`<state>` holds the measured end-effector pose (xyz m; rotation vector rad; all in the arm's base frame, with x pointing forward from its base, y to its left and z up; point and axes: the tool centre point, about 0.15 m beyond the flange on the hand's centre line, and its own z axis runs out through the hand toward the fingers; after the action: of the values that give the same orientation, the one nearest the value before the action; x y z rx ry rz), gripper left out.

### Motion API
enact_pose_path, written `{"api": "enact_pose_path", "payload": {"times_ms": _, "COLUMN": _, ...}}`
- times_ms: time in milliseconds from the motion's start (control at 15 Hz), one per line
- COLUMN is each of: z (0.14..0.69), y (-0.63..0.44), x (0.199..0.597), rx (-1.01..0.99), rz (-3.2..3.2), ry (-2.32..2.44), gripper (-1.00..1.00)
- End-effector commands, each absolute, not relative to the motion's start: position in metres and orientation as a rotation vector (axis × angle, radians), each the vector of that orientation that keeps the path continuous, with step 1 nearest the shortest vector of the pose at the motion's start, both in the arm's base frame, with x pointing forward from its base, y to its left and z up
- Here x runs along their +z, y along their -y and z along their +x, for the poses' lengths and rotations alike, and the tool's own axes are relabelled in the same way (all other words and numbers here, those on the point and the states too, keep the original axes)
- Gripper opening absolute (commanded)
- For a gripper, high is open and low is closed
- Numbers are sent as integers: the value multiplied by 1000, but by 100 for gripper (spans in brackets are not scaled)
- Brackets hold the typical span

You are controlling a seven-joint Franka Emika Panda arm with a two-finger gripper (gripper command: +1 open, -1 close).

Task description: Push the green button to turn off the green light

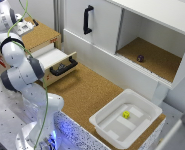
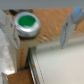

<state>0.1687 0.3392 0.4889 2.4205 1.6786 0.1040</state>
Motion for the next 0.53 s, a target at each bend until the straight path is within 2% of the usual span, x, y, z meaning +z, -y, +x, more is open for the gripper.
{"api": "enact_pose_path", "payload": {"times_ms": 0, "z": 209, "y": -212, "x": 473, "rx": 160, "rz": 2815, "ry": -1396, "gripper": 100}}
{"api": "enact_pose_path", "payload": {"times_ms": 133, "z": 216, "y": -169, "x": 477, "rx": 274, "rz": 2938, "ry": -1197, "gripper": 100}}
{"api": "enact_pose_path", "payload": {"times_ms": 400, "z": 226, "y": -106, "x": 476, "rx": 631, "rz": 2976, "ry": -587, "gripper": 100}}
{"api": "enact_pose_path", "payload": {"times_ms": 467, "z": 232, "y": -95, "x": 469, "rx": 633, "rz": 3031, "ry": -440, "gripper": 100}}
